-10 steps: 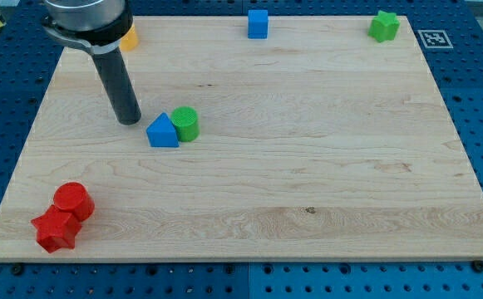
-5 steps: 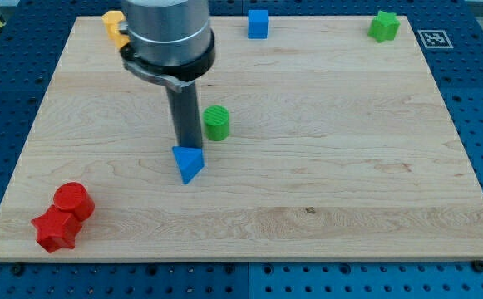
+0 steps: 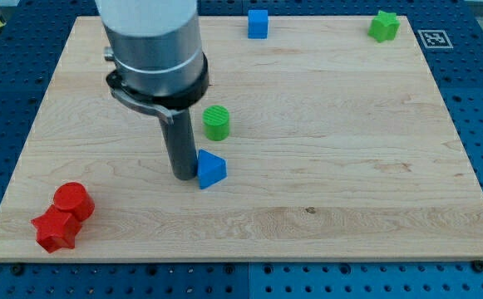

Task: Push the blue triangle to the right center

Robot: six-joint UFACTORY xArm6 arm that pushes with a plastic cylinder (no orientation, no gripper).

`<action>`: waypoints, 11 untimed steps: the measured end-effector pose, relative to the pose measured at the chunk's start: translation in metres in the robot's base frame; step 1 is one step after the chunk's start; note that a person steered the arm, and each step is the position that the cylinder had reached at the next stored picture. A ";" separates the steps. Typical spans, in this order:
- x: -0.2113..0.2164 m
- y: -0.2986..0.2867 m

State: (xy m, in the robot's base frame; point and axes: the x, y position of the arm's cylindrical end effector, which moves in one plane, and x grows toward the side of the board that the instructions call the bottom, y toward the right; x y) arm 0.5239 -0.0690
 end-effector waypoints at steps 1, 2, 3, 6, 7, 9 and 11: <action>0.000 0.035; 0.000 0.079; 0.012 0.122; 0.028 0.214; 0.028 0.213; 0.006 0.202; -0.029 0.202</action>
State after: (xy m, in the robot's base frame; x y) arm 0.4951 0.1331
